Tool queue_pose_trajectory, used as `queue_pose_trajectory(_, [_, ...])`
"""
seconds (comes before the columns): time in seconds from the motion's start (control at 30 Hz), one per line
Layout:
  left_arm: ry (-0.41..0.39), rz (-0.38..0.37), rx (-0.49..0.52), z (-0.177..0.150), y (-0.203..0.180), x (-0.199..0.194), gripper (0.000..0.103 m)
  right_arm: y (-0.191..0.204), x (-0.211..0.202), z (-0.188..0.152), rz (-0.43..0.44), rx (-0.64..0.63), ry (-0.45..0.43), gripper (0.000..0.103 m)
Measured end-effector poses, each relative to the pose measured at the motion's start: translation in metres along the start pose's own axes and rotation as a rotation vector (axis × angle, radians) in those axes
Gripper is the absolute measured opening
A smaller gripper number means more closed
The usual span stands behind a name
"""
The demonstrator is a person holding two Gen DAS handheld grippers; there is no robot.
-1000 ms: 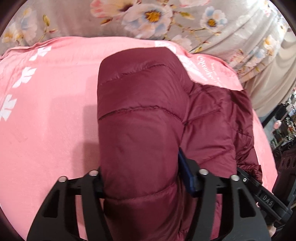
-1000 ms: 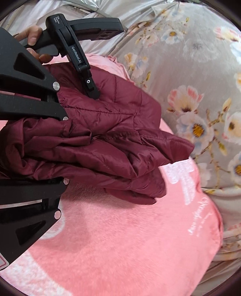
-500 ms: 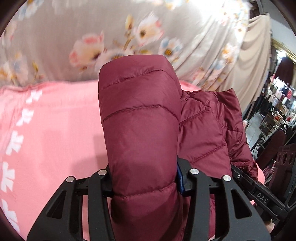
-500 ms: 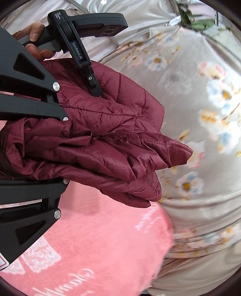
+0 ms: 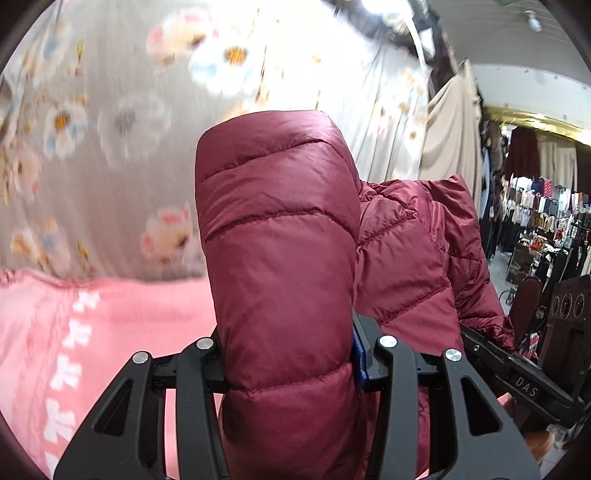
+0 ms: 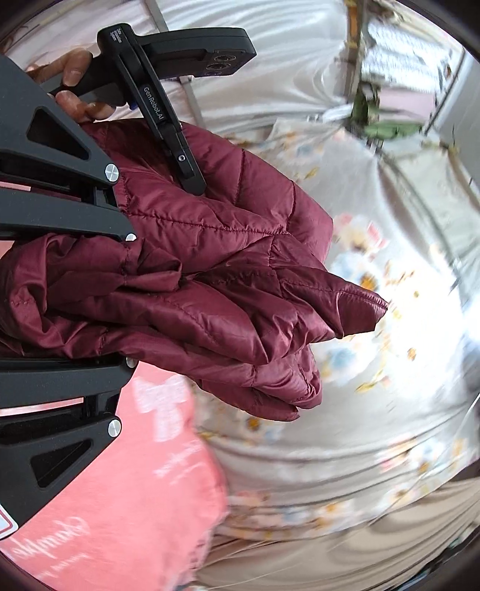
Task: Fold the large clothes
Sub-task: 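Lift the jacket bundle off the blanket with both tools and fold it over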
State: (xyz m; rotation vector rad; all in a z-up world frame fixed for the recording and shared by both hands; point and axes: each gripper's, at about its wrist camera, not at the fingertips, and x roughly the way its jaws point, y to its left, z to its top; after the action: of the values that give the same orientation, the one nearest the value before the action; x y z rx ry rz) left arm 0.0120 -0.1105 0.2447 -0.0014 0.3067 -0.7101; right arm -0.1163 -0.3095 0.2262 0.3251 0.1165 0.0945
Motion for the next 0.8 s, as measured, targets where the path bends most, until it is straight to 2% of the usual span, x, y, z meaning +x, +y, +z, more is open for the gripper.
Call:
queue_pose_trajectory(0.2, [-0.141,0.024,0.041,0.025,0.017,-0.049,0.043,0.049,0.000,0.031,0.076,-0.089,-0.068,0.019])
queue_pose_trajectory(0.47, [-0.257,0.098,0.067,0.059,0.058,-0.105,0.043,0.111,0.037,0.056,0.190,-0.144,-0.088,0.019])
queue_pose_trajectory(0.63, [-0.271,0.158,0.063,0.068,0.092,-0.128,0.043,0.140,0.080,0.052,0.258,-0.138,-0.045,0.019])
queue_pose_trajectory(0.8, [-0.241,0.199,0.026,0.058,0.143,-0.125,0.043,0.153,0.128,0.028,0.285,-0.119,0.040,0.019])
